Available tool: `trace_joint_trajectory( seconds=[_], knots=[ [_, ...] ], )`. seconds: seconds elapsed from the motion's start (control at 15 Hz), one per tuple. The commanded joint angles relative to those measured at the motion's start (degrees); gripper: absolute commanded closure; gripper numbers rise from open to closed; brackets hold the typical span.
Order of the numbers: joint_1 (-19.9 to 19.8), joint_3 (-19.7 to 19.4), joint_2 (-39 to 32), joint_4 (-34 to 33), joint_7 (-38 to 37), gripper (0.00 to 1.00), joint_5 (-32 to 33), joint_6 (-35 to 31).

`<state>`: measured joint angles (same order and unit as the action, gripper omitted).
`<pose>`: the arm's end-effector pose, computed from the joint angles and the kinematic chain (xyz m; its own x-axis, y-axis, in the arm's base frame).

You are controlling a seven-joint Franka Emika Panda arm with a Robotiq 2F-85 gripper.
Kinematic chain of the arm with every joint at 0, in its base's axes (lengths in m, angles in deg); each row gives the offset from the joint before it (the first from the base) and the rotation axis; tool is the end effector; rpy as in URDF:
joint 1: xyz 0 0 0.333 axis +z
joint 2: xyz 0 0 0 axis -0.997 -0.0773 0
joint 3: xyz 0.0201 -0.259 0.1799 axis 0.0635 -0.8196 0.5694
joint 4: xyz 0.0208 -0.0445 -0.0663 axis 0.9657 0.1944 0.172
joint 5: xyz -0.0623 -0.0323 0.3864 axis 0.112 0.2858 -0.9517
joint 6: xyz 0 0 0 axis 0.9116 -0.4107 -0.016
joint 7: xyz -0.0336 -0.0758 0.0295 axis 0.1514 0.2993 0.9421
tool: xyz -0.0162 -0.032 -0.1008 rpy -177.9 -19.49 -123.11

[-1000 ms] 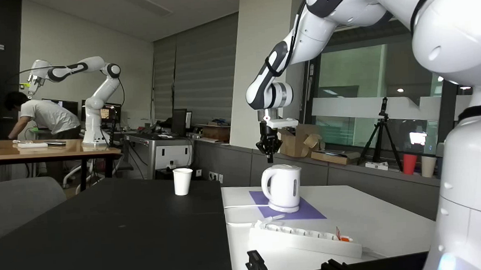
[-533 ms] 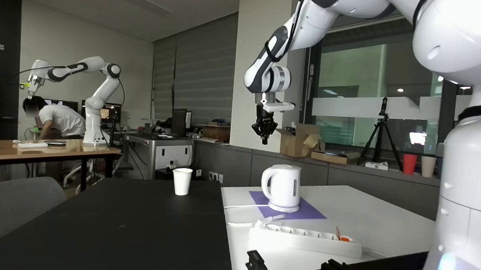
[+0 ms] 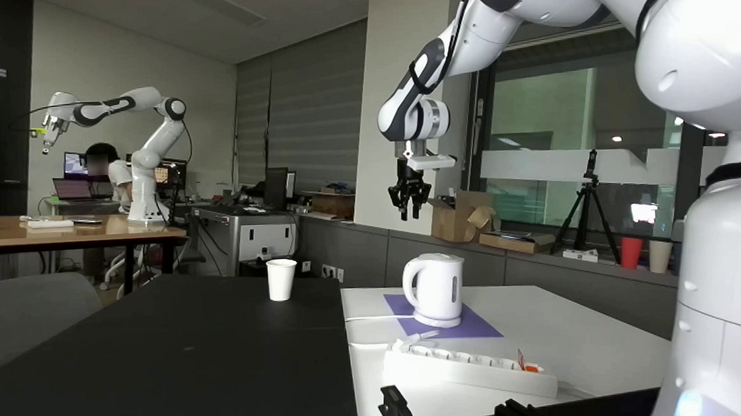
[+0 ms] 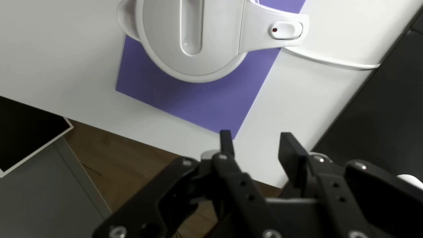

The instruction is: Press the button on the handle of the kettle

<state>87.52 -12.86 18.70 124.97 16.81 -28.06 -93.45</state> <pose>0.7282 0.0131 0.3137 0.9557 0.2649 0.1281 0.2435 -0.9564 0.1612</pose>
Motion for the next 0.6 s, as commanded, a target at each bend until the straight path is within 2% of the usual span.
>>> trace_joint_trajectory(
  seconds=[0.0, 0.27, 0.53],
  knots=[
    [0.0, -0.5, -0.5, -2.0, -1.0, 0.27, 0.6, 1.9],
    [0.1, -0.8, -0.5, -1.9, -1.1, 0.01, 0.7, 1.9],
    [0.1, -0.8, -0.5, -1.9, -1.2, 0.00, 0.7, 1.9]
  ],
)
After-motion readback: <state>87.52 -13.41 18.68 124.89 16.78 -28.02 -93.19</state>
